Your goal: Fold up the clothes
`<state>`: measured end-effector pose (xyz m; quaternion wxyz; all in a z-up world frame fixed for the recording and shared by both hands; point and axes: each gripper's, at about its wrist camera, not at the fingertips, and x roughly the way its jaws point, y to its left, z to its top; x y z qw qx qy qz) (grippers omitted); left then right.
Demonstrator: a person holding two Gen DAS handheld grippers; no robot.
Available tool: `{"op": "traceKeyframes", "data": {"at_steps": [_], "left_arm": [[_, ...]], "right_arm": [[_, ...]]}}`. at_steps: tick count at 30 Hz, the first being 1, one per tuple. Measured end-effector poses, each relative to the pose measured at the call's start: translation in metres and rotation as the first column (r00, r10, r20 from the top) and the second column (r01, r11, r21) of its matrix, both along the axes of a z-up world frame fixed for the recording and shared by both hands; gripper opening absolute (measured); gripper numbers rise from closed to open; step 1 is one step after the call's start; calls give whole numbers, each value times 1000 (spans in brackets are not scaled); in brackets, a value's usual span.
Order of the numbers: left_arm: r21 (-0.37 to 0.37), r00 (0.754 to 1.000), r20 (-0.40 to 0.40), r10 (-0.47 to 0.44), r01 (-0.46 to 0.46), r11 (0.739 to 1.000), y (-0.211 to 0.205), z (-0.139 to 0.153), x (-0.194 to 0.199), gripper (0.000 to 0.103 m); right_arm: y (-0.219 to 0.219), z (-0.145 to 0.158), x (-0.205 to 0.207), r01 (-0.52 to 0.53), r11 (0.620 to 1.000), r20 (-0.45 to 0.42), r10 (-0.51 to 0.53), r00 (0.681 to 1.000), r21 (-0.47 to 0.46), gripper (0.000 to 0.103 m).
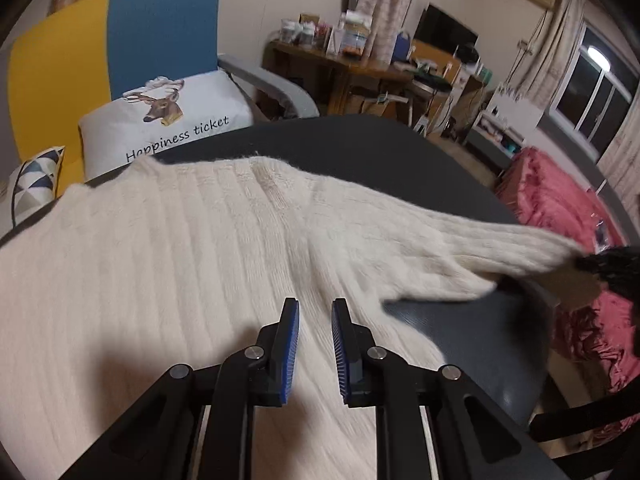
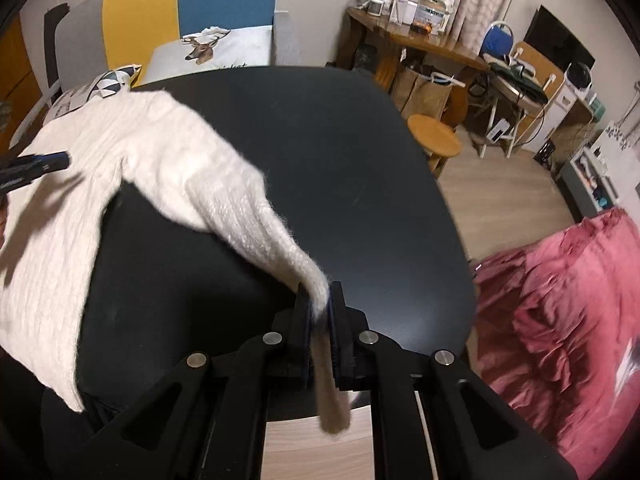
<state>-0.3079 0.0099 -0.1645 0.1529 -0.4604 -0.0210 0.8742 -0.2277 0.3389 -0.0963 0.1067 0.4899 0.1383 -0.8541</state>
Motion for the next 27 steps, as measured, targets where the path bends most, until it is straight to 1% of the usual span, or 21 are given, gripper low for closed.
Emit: {"op": "traceKeyframes", "data": {"at_steps": [2,4,5,7,11,15,16,17,19,20,21,22,23,24,25,26,27], "left_arm": [[-37,999,35,-16,18,999,6,-14,-10,16],[-99,996,76,-40,47,994,13,-31,-13,16],[-125,996,71,-54,62,990,16,-38,-11,16],[-150,997,44,-67,73,986,18,-40,-6,16],[-142,996,43,-75,81,987,16,-41,-3,16],[-140,996,37,-78,83,987,15,-41,0,16],[-145,996,32,-79,83,986,16,-41,0,16],[-152,996,27,-82,85,985,16,-41,1,16],[-158,996,23,-87,90,983,18,-39,0,16],[-155,996,23,-86,88,984,18,-39,0,16],[-151,996,24,-85,87,985,18,-39,0,16],[-148,996,24,-83,86,985,17,-39,0,16],[-144,996,22,-81,84,986,17,-39,1,16],[-144,997,20,-79,81,986,17,-39,1,16],[-145,997,19,-76,78,986,17,-39,1,16],[-144,997,19,-73,75,987,17,-39,1,16],[-143,997,20,-70,72,987,17,-39,0,16]], "right_arm": [[1,4,-10,-4,999,6,4,1000,32,8],[6,4,-25,-2,998,24,0,1000,68,8],[9,3,-35,3,997,35,-6,999,83,8],[19,-1,-57,22,996,71,-29,997,90,8],[39,-22,-101,69,992,163,-86,983,109,8],[51,-55,-137,109,983,264,-145,954,145,8],[53,-63,-144,125,979,270,-166,948,163,9],[54,-70,-149,137,975,267,-181,947,174,12],[59,-69,-150,177,975,237,-205,950,135,14],[63,-64,-148,200,974,214,-219,952,107,23],[68,-55,-143,223,971,179,-234,956,81,29],[74,-41,-134,244,968,124,-250,960,62,42],[81,-26,-123,267,963,70,-268,961,27,53],[89,-15,-109,281,958,46,-278,959,-51,55],[97,-5,-94,286,946,40,-283,958,-152,56],[100,0,-83,277,939,33,-276,960,-205,56],[98,0,-73,261,938,27,-262,965,-226,56]]}}
